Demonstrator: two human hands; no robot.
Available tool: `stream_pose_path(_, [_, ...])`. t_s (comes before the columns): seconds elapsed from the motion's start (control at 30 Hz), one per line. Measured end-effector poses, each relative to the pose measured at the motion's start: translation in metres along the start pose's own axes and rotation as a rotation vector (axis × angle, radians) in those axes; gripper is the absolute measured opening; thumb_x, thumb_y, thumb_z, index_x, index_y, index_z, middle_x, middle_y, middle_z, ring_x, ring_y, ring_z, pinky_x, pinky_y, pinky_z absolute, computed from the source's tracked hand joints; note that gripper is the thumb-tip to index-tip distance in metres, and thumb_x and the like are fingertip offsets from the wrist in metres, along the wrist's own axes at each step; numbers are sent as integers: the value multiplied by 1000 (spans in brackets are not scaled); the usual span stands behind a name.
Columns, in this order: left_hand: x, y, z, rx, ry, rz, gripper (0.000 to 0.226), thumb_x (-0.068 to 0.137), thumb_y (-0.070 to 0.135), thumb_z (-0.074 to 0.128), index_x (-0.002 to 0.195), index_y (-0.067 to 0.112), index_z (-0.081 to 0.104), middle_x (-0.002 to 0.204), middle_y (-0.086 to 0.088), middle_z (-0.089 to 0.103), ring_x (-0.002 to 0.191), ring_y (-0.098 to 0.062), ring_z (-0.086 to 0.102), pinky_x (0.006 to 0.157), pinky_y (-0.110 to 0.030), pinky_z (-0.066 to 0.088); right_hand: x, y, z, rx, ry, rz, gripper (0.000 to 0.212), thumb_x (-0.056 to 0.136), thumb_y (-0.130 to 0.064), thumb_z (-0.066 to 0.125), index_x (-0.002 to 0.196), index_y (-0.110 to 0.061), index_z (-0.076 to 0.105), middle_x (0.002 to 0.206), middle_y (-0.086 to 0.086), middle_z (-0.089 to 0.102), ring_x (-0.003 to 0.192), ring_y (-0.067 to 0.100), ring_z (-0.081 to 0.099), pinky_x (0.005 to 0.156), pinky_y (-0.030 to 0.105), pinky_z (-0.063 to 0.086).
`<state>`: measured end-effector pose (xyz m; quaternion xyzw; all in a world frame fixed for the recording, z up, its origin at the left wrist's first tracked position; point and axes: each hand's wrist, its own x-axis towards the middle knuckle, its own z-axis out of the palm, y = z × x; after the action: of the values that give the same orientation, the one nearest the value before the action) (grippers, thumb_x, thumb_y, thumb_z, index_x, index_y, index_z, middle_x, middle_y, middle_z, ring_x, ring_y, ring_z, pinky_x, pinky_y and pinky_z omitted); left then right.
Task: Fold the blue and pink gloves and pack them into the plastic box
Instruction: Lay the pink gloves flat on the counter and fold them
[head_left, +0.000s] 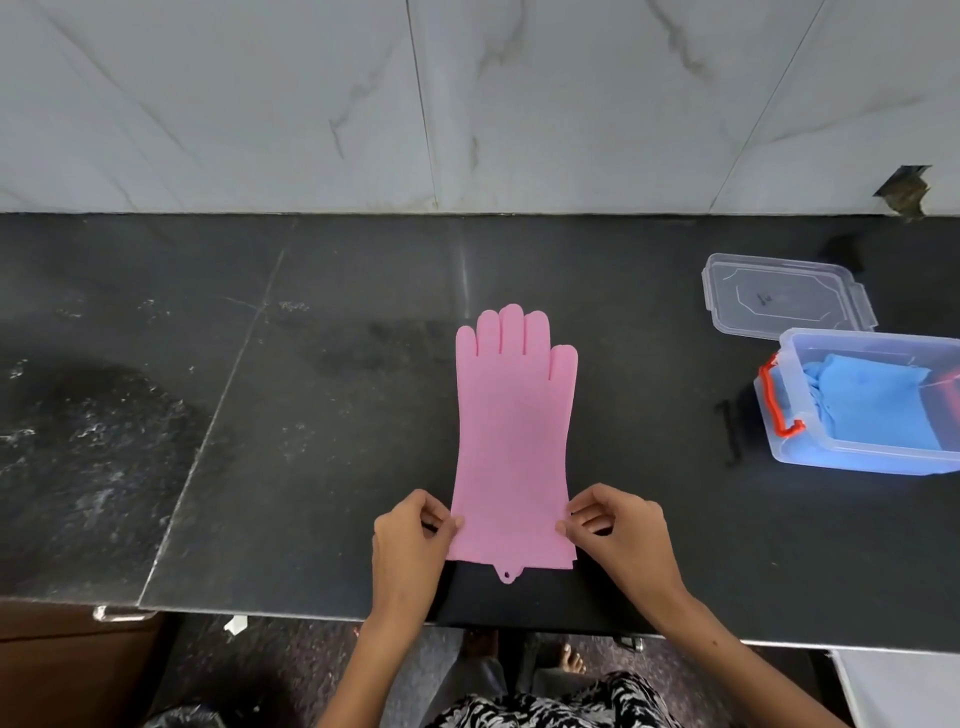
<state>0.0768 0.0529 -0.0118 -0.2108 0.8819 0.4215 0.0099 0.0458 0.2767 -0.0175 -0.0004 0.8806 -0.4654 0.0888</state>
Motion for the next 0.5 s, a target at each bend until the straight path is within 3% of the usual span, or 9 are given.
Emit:
stream_pose_path(0.13, [2, -1, -2, -50, -36, -5, 25, 65, 26, 85, 68, 20, 60, 60, 8, 64, 54, -5, 61, 54, -25, 53, 2, 4, -5, -101, 7, 34, 9, 74, -22, 78, 77, -24, 70, 68, -15, 69, 66, -2, 65, 69, 28, 58])
stream_pose_path(0.27, [15, 3, -2, -61, -1, 59, 25, 69, 35, 82, 78, 18, 65, 70, 10, 66, 65, -2, 62, 62, -21, 53, 16, 2, -12, -114, 70, 17, 11, 78, -30, 74, 85, -22, 72, 75, -16, 69, 70, -4, 64, 69, 18, 54])
stream_pose_path(0.4, [37, 11, -3, -47, -27, 111, 16, 78, 16, 76, 75, 14, 60, 74, 6, 65, 68, -4, 62, 62, -19, 49, 32, -5, -11, -139, 84, -6, 15, 84, -18, 68, 99, -16, 70, 89, -8, 71, 80, 3, 65, 78, 24, 56])
stream_pose_path(0.5, [48, 4, -13, 181, -137, 368, 19, 79, 4, 69, 82, 21, 61, 89, 13, 62, 84, -4, 58, 68, -23, 49, 34, -4, -17, -301, 33, -176, 26, 86, -7, 64, 107, -20, 69, 103, -7, 70, 89, 7, 65, 83, 25, 54])
